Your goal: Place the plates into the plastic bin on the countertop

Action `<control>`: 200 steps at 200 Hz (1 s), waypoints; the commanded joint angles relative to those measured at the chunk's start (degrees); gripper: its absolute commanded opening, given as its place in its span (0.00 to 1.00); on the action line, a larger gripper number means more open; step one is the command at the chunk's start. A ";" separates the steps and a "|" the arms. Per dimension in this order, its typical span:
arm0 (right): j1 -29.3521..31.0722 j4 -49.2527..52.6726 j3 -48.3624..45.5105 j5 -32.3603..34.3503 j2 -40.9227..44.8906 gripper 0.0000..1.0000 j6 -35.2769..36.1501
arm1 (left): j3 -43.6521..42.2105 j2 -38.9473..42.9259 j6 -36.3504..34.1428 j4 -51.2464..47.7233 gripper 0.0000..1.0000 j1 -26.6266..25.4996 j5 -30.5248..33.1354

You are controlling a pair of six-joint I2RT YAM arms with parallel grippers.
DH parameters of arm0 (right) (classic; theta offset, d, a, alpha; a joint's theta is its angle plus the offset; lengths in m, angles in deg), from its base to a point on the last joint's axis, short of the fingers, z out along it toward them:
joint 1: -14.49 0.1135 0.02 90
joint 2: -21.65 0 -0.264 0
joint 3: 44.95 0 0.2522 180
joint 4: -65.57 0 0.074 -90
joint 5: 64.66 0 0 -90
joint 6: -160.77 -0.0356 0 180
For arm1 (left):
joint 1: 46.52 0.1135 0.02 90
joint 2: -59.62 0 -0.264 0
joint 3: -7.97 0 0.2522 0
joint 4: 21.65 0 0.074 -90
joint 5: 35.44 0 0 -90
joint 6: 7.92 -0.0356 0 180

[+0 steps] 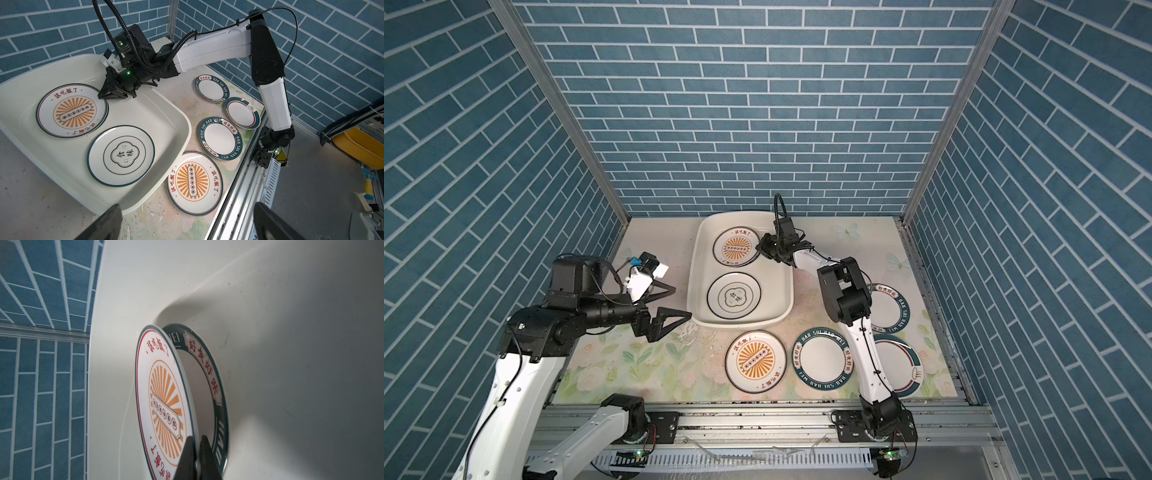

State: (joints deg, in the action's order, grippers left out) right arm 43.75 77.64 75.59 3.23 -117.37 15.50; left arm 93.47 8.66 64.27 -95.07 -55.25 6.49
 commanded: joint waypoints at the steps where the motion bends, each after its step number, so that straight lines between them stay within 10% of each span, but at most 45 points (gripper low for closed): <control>1: -0.42 -0.54 1.76 0.88 -1.69 0.10 -1.03 | -0.05 0.34 -0.39 -0.16 0.99 0.38 -1.05; 200: -0.87 3.53 2.32 3.37 0.37 0.26 0.59 | 0.25 -0.15 -0.30 -0.11 1.00 0.38 -1.41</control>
State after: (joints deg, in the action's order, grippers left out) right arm 43.75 78.08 75.90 3.80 -118.07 15.52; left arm 93.47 8.56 64.27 -95.07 -55.21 6.27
